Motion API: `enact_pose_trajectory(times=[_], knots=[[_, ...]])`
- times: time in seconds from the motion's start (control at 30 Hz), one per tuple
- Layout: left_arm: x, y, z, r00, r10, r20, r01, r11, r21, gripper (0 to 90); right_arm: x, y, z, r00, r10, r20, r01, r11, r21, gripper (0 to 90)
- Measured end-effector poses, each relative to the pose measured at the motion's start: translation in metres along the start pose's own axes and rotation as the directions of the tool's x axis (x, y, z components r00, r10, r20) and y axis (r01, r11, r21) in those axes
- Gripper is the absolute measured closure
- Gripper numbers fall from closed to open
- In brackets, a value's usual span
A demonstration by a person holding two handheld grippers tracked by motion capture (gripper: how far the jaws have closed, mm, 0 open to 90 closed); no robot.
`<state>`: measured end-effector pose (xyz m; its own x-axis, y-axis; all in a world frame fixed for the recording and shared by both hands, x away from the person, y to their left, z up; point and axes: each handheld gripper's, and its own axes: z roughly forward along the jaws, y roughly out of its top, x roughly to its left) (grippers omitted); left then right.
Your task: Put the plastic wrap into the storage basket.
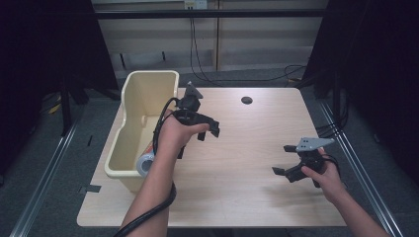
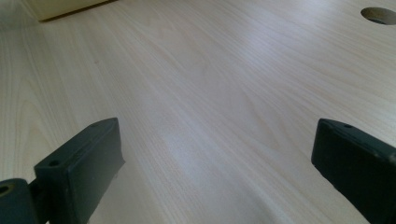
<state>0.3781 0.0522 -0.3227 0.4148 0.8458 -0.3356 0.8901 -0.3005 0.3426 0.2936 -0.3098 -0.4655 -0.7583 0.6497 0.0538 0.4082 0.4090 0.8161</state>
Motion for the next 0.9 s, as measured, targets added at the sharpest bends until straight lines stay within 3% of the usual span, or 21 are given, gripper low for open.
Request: enact_pose_trajectory(times=[0.9], knots=[[-0.013, -0.011, 0.037, 0.9978, 0.049, 0.045, -0.048, 0.9988, -0.013, 7.3, 0.0, -0.001, -0.001, 0.9998, -0.006, 0.017, 0.006, 1.0, 0.001, 1.7]])
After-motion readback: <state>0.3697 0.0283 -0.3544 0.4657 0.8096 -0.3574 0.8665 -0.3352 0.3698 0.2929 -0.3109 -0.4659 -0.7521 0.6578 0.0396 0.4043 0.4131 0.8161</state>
